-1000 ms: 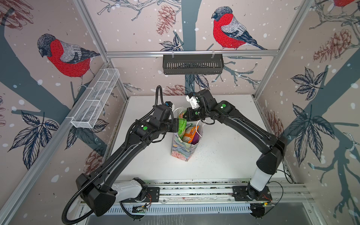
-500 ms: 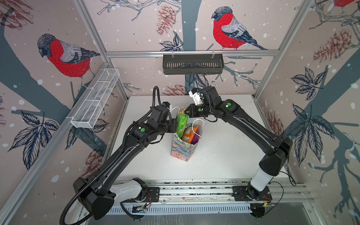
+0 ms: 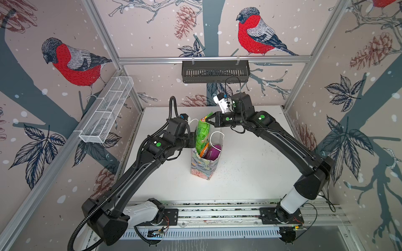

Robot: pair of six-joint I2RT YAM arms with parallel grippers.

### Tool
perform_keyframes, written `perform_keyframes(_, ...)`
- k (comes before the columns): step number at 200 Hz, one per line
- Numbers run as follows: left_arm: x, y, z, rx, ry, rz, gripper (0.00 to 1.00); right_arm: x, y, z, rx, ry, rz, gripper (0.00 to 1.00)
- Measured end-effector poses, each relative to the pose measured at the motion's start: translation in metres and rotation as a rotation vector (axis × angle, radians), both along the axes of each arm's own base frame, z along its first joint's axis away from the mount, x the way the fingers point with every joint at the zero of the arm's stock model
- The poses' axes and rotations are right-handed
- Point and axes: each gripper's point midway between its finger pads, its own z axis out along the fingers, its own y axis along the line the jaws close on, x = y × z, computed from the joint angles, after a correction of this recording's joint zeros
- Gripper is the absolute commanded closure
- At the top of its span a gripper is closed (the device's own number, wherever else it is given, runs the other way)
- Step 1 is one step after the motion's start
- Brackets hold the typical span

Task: Take the snacks out of the paper bag
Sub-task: Pick up the snack from the paper bag.

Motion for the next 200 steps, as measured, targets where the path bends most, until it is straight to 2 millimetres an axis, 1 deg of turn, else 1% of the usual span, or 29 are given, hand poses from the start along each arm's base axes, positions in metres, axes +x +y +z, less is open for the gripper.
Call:
perform_keyframes(26,0.0,0.0,0.0,0.0,0.001,0.0,1.0,0.001,-0.009,0.017,0.061,-0.022,0.01,1.0)
perform_keyframes(67,0.0,0.002,-0.001,0.0,0.001,0.005,1.0,-0.005,-0.013,0.031,0.122,-0.025,0.05,1.0)
perform_keyframes(93,0.0,0.003,0.0,0.0,0.001,0.006,1.0,-0.006,-0.022,0.044,0.155,-0.041,0.06,1.0)
perform_keyframes(113,-0.001,0.004,0.0,-0.001,-0.001,0.007,1.0,-0.007,-0.033,0.06,0.188,-0.07,0.061,1.0)
perform_keyframes(134,-0.001,0.004,0.001,-0.001,-0.001,0.008,1.0,-0.006,-0.05,0.074,0.22,-0.091,0.046,1.0)
perform_keyframes(181,-0.001,0.004,0.001,-0.001,-0.001,0.006,1.0,-0.008,-0.079,0.085,0.252,-0.114,0.034,1.0)
perform_keyframes(200,-0.001,0.004,0.001,0.001,-0.003,0.002,1.0,-0.009,-0.093,0.093,0.284,-0.128,0.027,1.0)
